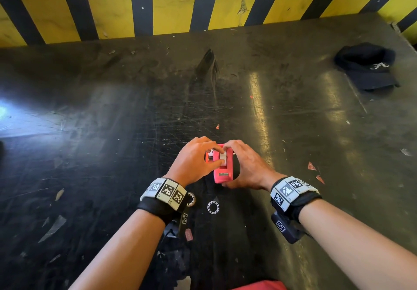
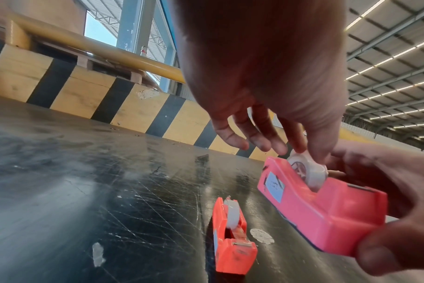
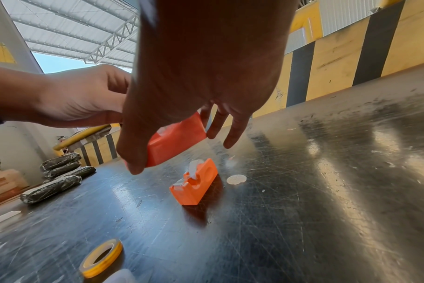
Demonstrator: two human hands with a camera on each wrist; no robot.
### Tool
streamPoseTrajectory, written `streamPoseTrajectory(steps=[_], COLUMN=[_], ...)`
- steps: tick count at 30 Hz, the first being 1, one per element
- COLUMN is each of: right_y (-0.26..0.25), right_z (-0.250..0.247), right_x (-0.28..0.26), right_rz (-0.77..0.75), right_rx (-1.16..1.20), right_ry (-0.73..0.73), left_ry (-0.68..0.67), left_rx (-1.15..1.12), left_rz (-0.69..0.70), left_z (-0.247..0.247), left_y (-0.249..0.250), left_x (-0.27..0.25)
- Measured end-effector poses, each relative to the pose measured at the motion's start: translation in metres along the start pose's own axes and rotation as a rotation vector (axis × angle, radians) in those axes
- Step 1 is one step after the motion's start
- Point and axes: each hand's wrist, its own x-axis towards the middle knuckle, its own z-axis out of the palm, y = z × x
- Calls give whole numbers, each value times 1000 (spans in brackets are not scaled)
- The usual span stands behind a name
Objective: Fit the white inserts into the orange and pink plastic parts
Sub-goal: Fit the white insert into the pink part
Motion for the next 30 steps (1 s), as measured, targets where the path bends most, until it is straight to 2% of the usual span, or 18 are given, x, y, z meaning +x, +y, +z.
streamPoseTrajectory(steps=[3,11,21,30], right_y=[0,0,-2,-2], right_z=[0,-3,-5,-7], right_x=[-1,0,7,10], right_rz=[14,69,135,152], right_rx=[-4,-38,-3,8], right_ry=[-9,-71,-116,-102], left_ry=[36,-83,-116,62], left_rx=[25,68,76,200], left_rz=[11,35,66,179], left_z=[4,11,18,21], left_y=[2,-1,-5,-4], left_x=[1,-2,-17,-29])
